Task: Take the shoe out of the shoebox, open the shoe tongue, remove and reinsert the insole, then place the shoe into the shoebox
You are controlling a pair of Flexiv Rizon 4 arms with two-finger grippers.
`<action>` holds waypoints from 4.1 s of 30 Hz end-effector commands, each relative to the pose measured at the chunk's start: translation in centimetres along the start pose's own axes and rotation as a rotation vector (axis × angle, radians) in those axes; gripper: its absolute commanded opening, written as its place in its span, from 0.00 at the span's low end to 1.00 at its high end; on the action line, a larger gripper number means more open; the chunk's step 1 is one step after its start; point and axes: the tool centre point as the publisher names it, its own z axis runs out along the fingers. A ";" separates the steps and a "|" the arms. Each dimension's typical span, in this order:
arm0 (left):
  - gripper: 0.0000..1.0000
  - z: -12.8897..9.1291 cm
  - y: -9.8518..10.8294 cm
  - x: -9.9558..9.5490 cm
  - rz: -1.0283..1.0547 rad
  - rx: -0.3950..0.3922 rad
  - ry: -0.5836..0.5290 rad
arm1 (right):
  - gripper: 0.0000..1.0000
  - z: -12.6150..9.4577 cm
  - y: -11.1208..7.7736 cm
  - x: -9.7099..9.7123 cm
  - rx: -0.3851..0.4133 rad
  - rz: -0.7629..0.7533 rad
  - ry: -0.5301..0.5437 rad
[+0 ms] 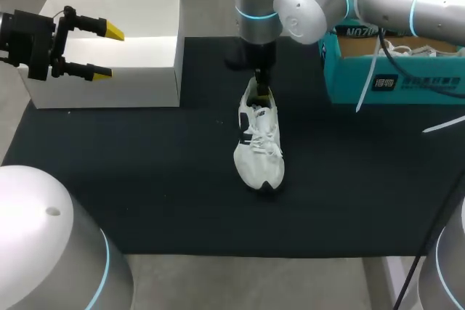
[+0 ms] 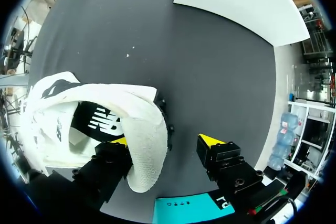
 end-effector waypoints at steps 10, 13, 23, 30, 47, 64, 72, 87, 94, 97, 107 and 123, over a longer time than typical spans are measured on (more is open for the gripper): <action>1.00 0.0 0.0 0.0 0.000 0.000 0.003 | 0.25 1.7 1.4 0.2 -0.011 0.071 0.013; 1.00 0.0 0.0 0.0 0.000 0.000 0.003 | 0.00 1.7 1.2 0.5 -0.019 0.088 0.018; 1.00 0.0 0.0 0.0 0.000 0.000 0.003 | 0.00 -1.9 0.5 1.7 -0.003 0.115 0.004; 1.00 0.0 0.0 0.0 0.000 0.000 0.003 | 0.00 -8.1 0.0 1.7 -0.017 0.061 -0.007; 1.00 0.0 0.0 0.0 0.000 0.000 0.003 | 0.00 -23.4 -0.7 -0.3 -0.054 -0.006 0.070; 1.00 0.0 0.0 0.0 0.000 0.000 0.003 | 0.00 -24.9 -0.5 -0.3 -0.039 -0.011 0.047; 1.00 0.0 0.0 0.0 0.000 0.000 0.003 | 0.00 -24.9 -0.5 -0.3 -0.039 -0.011 0.047; 1.00 0.0 0.0 0.0 0.000 0.000 0.003 | 0.00 -25.5 -7.7 -2.5 0.028 0.039 0.020; 1.00 0.0 0.0 0.0 0.000 0.000 0.003 | 0.00 -25.4 -15.6 -4.6 -0.004 0.068 -0.030; 1.00 0.0 0.0 0.0 0.000 0.000 0.003 | 0.00 -25.0 -18.1 -5.0 0.014 0.029 -0.047; 1.00 0.0 0.0 0.0 0.000 0.000 0.003 | 0.00 -23.8 -26.6 -7.8 0.081 0.069 0.002; 1.00 0.0 0.0 0.0 0.000 0.000 0.003 | 0.00 -23.4 -29.7 -8.8 0.124 0.124 0.027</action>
